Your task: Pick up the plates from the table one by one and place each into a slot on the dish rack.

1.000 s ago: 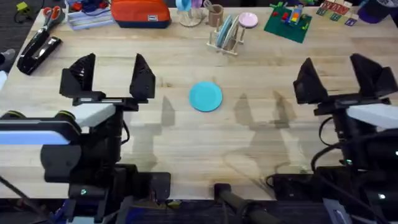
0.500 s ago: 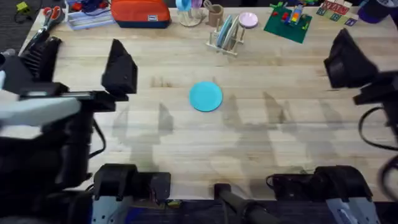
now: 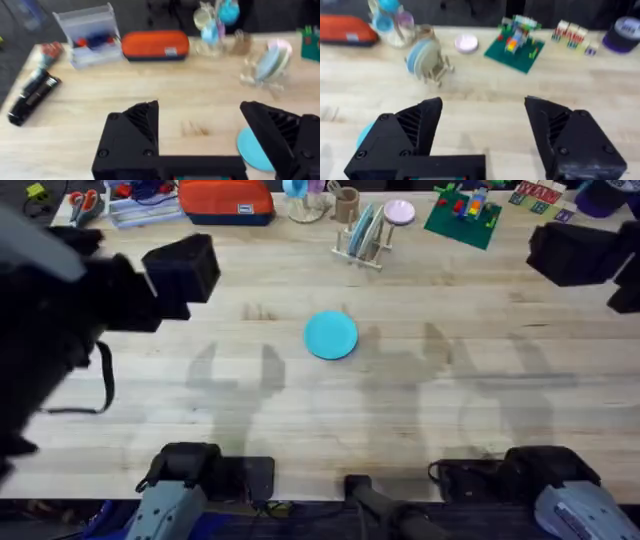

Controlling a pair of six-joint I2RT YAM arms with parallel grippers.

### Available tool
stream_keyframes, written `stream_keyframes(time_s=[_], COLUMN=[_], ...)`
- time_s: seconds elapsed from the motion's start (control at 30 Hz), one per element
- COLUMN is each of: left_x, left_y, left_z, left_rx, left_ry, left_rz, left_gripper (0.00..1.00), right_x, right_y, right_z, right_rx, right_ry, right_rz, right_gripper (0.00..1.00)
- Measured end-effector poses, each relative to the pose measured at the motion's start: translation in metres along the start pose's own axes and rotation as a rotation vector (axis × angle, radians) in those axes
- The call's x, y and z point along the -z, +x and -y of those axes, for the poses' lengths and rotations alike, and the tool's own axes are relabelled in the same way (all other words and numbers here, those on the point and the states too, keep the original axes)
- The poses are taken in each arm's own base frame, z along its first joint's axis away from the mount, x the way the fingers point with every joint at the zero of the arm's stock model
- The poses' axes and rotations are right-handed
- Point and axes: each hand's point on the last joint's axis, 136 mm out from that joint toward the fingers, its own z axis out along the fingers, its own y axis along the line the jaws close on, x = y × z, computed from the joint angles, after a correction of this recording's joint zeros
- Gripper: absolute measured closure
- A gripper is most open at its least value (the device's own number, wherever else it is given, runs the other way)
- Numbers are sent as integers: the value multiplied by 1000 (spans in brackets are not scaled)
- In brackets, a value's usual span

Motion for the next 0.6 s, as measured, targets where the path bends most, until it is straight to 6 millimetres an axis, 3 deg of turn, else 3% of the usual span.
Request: stream_keyframes(time_s=[0.33,0.6], left_x=[-28,-52], left_y=[20,43], left_z=[12,17], left_rx=[68,91], left_ry=[67,84], left_rz=[-383,-556], left_gripper=[8,7], right_x=[-24,-38], right_y=[32,43], right_z=[1,-2], right_rx=[-15,-11], right_ry=[-2,-11], right_rz=[-329,-402], right_gripper=[7,7])
